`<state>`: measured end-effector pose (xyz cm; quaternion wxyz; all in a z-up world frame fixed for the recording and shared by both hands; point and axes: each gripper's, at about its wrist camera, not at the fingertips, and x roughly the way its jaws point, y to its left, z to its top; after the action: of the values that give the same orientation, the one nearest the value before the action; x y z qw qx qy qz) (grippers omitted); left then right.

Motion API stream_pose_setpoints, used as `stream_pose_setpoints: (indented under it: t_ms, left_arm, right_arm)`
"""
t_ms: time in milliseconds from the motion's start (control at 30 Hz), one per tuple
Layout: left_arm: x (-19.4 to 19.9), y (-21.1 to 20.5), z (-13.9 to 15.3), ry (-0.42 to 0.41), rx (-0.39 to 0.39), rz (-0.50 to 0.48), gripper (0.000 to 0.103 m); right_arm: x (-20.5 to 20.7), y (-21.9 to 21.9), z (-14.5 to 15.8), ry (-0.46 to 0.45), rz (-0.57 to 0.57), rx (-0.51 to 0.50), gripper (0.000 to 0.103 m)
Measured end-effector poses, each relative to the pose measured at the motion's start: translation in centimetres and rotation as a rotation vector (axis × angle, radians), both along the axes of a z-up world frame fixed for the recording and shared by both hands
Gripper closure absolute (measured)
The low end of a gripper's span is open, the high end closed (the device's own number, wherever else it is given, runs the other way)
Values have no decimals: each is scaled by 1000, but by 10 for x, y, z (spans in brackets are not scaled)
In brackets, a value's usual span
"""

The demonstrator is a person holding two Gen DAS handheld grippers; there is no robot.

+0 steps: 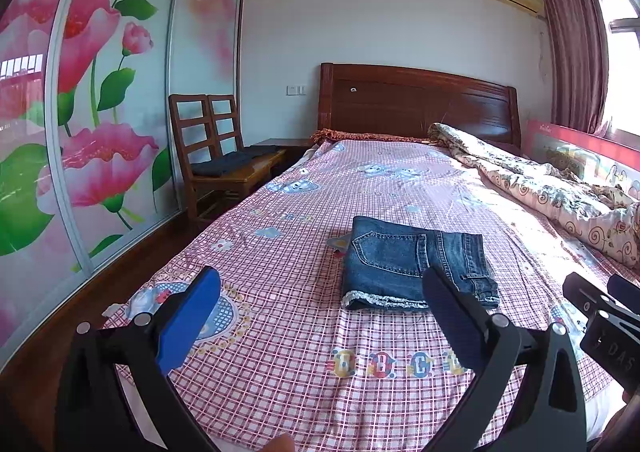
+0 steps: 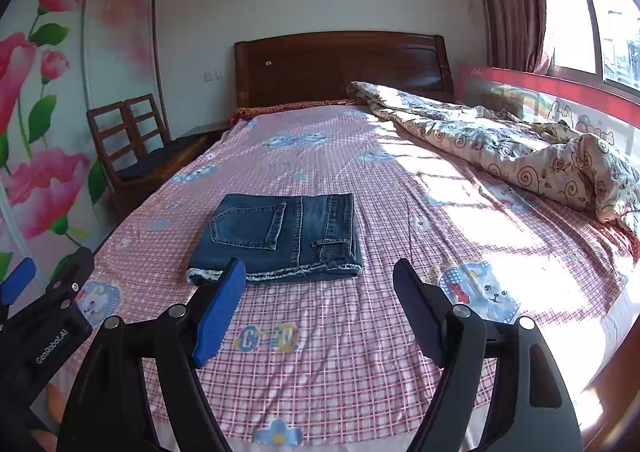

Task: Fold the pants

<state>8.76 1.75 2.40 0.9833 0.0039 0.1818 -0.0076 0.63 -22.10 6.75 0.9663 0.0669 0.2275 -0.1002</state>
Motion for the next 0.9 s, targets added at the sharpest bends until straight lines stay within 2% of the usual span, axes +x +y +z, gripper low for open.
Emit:
stream_pose_setpoints:
  t_ms: [600,900]
  left_arm:
    - [0,0,-4,19,5,22,2]
    - [-1,-2,-4,21,-3,-14,2]
  right_arm:
    - [2,3,-2,10,-1,-12,28]
    - [1,3,-3,14,0,-11,28]
